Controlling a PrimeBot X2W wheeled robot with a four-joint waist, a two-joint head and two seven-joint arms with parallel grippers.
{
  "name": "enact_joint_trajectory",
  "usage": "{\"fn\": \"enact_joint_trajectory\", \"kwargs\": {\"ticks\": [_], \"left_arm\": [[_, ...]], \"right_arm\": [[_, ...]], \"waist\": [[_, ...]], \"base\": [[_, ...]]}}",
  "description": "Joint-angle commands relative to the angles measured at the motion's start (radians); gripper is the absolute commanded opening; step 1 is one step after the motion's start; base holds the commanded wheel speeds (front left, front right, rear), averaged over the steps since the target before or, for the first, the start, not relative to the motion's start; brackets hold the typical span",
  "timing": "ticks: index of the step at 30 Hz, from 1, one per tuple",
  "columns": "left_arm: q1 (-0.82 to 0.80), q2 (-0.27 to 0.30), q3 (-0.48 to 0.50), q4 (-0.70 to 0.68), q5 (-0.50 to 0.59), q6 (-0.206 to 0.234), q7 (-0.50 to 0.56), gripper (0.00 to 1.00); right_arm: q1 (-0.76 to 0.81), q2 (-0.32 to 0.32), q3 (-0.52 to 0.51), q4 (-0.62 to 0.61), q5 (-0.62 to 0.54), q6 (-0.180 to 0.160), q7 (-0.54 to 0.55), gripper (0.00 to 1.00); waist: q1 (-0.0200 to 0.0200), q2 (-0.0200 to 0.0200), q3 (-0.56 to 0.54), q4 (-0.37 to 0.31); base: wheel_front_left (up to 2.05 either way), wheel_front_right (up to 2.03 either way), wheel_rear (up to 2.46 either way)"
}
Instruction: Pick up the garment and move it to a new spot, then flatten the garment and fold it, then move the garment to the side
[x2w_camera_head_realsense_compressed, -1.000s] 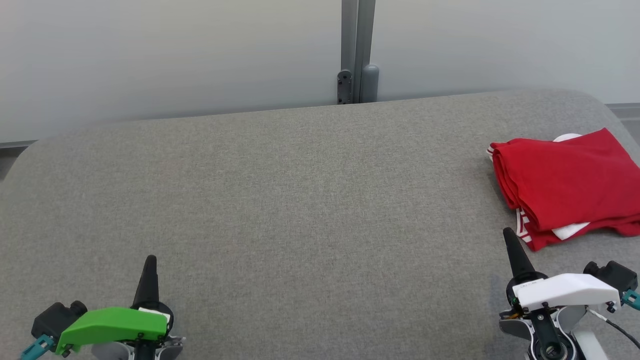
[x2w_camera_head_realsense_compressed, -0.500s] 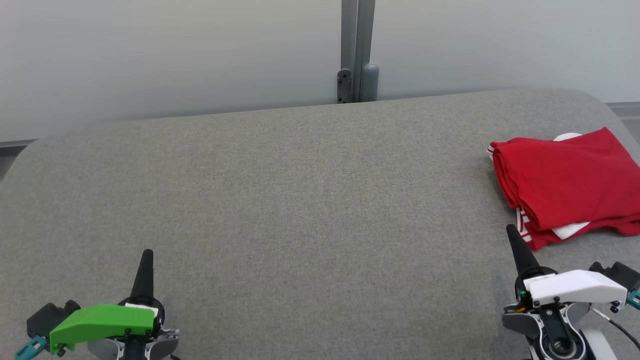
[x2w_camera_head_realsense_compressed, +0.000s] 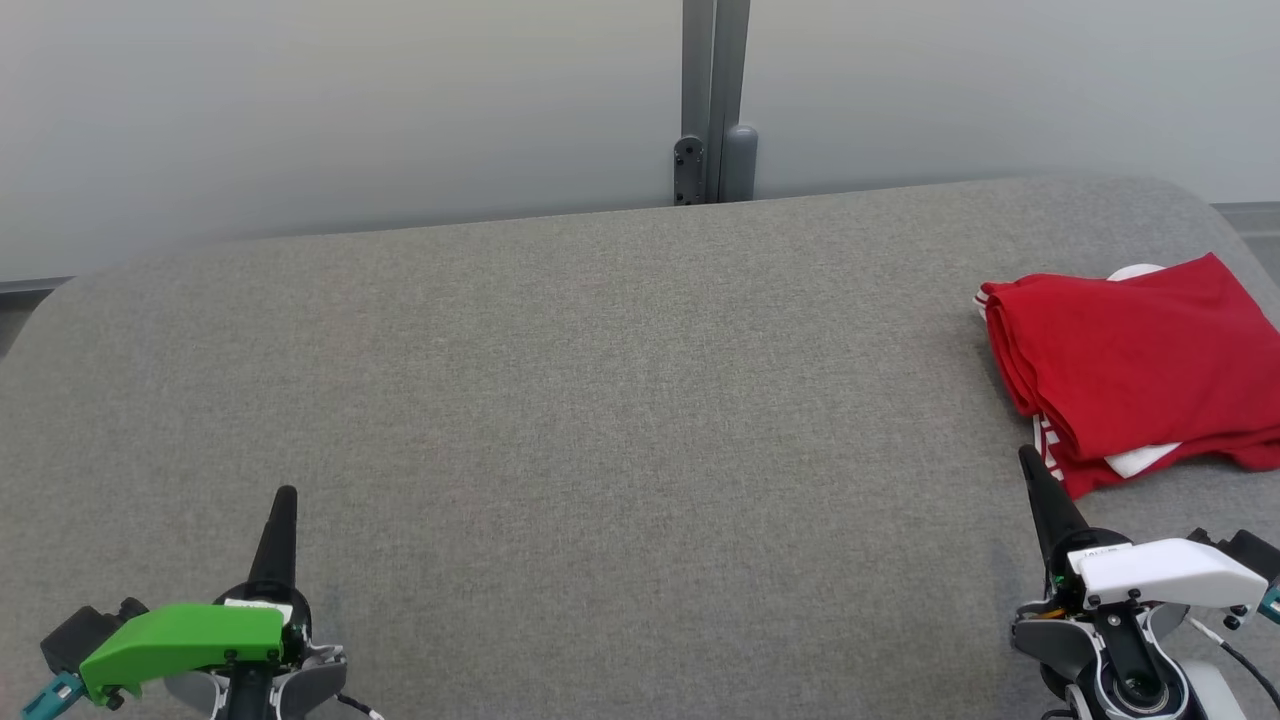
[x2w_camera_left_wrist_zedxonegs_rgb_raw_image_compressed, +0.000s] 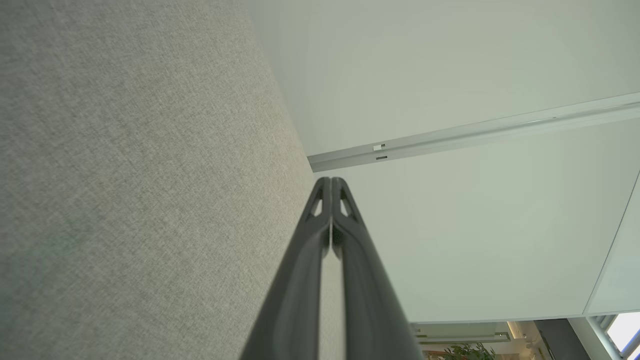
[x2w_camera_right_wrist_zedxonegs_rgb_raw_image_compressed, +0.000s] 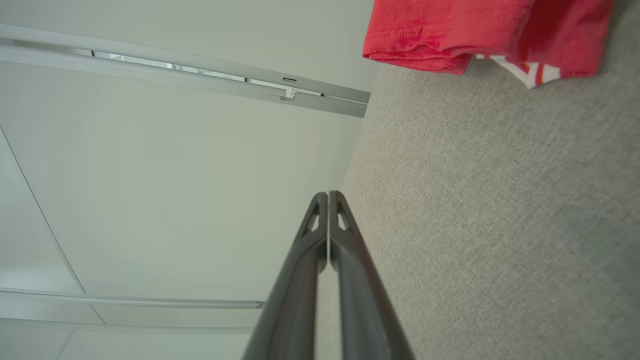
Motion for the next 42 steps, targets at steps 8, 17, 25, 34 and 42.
{"fn": "enact_joint_trajectory", "kwargs": {"ticks": [8,17,25,34,42], "left_arm": [[-0.027,-0.001,0.021,-0.006,-0.076,-0.019,0.021,0.00],[-0.034,-0.003,0.035,-0.005,-0.135,-0.030,0.038,0.00],[-0.040,-0.006,0.047,-0.005,-0.182,-0.038,0.051,0.00],[-0.041,-0.007,0.055,-0.004,-0.215,-0.046,0.063,0.00],[-0.041,-0.007,0.054,-0.004,-0.215,-0.046,0.063,0.00]], "right_arm": [[-0.020,-0.003,-0.014,-0.010,0.074,0.001,0.022,0.00],[-0.021,-0.002,-0.025,-0.011,0.136,0.001,0.041,0.00],[-0.022,-0.001,-0.034,-0.012,0.187,0.000,0.056,0.00],[-0.021,0.000,-0.041,-0.013,0.222,0.000,0.066,0.00],[-0.021,0.001,-0.043,-0.012,0.220,0.000,0.068,0.00]], "waist": [[0.0000,0.0000,0.002,0.000],[0.0000,0.0000,0.003,0.000],[0.0000,0.0000,0.005,-0.001],[0.0000,0.0000,0.006,-0.001],[0.0000,0.0000,0.006,-0.001]], "base": [[0.00,0.00,0.00],[0.00,0.00,0.00],[0.00,0.00,0.00],[0.00,0.00,0.00],[0.00,0.00,0.00]]}}
